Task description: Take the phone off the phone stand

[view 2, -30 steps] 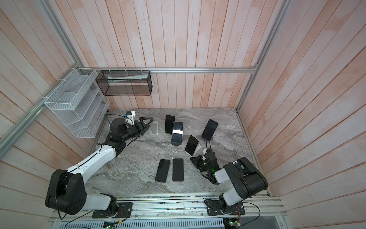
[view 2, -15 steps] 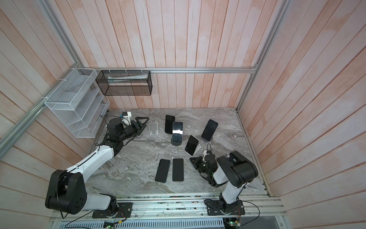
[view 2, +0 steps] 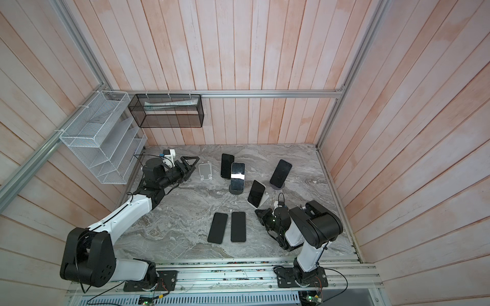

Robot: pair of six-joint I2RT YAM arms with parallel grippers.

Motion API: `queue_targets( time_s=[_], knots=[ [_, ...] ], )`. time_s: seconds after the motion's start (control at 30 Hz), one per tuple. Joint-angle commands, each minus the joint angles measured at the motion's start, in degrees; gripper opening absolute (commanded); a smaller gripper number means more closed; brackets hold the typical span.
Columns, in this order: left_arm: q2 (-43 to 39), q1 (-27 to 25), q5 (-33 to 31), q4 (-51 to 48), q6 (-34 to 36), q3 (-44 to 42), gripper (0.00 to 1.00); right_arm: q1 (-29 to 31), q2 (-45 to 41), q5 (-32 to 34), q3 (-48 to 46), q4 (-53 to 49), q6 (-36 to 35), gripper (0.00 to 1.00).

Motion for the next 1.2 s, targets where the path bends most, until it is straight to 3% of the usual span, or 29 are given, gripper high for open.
queue_targets(
  time_s=[0.0, 0.3, 0.7, 0.9, 1.03, 1.17],
  knots=[
    [-1.04, 0.26, -0.39, 1.53, -0.4, -0.69, 0.79, -0.58, 0.33, 2.94, 0.85, 0.28, -0.04, 0.0],
    [-0.86, 0.26, -0.49, 1.74, -0.11, -0.73, 0.79, -2.3, 3.65, 2.12, 1.56, 2.58, 0.43, 0.0],
    [-0.6, 0.23, -0.6, 1.75, -0.11, -0.8, 0.78, -4.09, 5.44, 2.26, -4.14, 6.56, 0.62, 0.0],
    [-1.1, -0.3, -1.19, 0.51, 1.73, -0.12, 0.78, -5.92, 2.17, 1.11, -6.86, 5.22, -0.73, 0.0],
    [-1.89, -2.2, -2.54, -1.12, 5.07, 0.82, 0.78, -7.48, -6.13, -0.39, -6.71, -6.11, -4.38, 0.0],
    [-2.22, -8.32, -6.77, -7.1, 14.3, 4.3, 0.82, -7.68, -20.04, 2.36, -2.31, -30.4, -12.95, 0.0]
  ],
)
